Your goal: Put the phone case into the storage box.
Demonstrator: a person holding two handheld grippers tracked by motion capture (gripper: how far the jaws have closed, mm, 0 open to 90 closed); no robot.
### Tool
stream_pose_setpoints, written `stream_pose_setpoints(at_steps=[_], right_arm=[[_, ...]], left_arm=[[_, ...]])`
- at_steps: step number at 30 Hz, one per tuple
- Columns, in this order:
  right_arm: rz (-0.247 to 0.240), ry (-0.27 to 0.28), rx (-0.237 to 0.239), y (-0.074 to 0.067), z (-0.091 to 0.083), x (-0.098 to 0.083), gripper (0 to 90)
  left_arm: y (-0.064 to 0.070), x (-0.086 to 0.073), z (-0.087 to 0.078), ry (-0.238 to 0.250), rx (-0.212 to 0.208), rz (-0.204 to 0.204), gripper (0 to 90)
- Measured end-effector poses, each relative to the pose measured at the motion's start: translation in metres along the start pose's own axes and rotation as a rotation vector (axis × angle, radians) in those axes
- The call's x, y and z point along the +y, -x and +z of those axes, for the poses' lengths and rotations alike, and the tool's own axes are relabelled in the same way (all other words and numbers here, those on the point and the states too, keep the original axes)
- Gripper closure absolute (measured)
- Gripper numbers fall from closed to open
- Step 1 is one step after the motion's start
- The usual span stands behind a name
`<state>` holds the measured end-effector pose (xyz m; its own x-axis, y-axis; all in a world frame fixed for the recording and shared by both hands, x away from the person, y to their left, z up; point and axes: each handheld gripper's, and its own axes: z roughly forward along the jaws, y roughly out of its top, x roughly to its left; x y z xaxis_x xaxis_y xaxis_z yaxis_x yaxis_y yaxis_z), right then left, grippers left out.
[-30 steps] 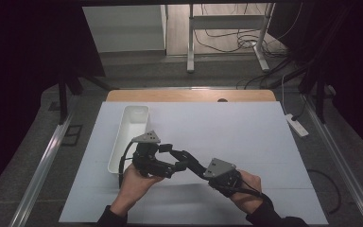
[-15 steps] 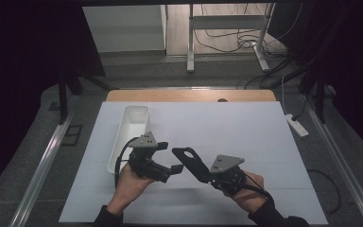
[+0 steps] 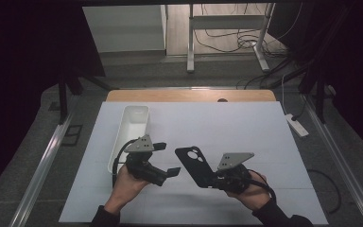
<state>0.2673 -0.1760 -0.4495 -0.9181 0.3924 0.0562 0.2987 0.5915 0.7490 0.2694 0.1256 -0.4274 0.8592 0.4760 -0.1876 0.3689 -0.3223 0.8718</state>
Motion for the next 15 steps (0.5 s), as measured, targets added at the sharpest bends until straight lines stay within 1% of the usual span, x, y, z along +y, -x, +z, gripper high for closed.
stream_pose_setpoints(at_steps=[1, 3, 5, 9, 11, 12, 13, 15], right_arm=[[0.005, 0.006, 0.021, 0.0007, -0.0006, -0.0009, 85.0], [0.008, 0.015, 0.045, 0.0015, -0.0007, -0.0019, 85.1], [0.011, 0.017, 0.067, 0.0019, -0.0008, -0.0033, 85.0], [0.01, 0.023, 0.08, 0.0011, -0.0007, -0.004, 85.0], [0.006, 0.026, 0.081, 0.0003, -0.0006, -0.004, 85.0], [0.005, 0.028, 0.084, 0.0001, -0.0006, -0.004, 85.0], [0.005, 0.028, 0.084, 0.0001, -0.0006, -0.004, 85.0], [0.001, 0.028, 0.083, -0.0011, -0.0005, -0.0038, 85.0]], left_arm=[[-0.0005, -0.0003, -0.0005, 0.001, -0.005, 0.005, 0.4], [-0.0002, -0.001, -0.0009, 0.012, -0.015, 0.003, 0.4], [-0.0004, -0.0012, -0.0007, 0.009, -0.019, -0.001, 0.5], [0.0006, -0.0009, 0.0004, 0.001, -0.013, -0.009, 1.1], [0.0019, -0.0005, 0.0008, 0.0, -0.006, -0.014, 3.6], [0.0027, -0.0004, 0.0009, -0.002, 0.001, -0.006, 6.7], [0.0037, -0.0004, 0.0006, -0.003, 0.004, 0.004, 6.7], [0.0039, -0.0008, -0.0006, 0.01, -0.02, -0.001, 16.4]])
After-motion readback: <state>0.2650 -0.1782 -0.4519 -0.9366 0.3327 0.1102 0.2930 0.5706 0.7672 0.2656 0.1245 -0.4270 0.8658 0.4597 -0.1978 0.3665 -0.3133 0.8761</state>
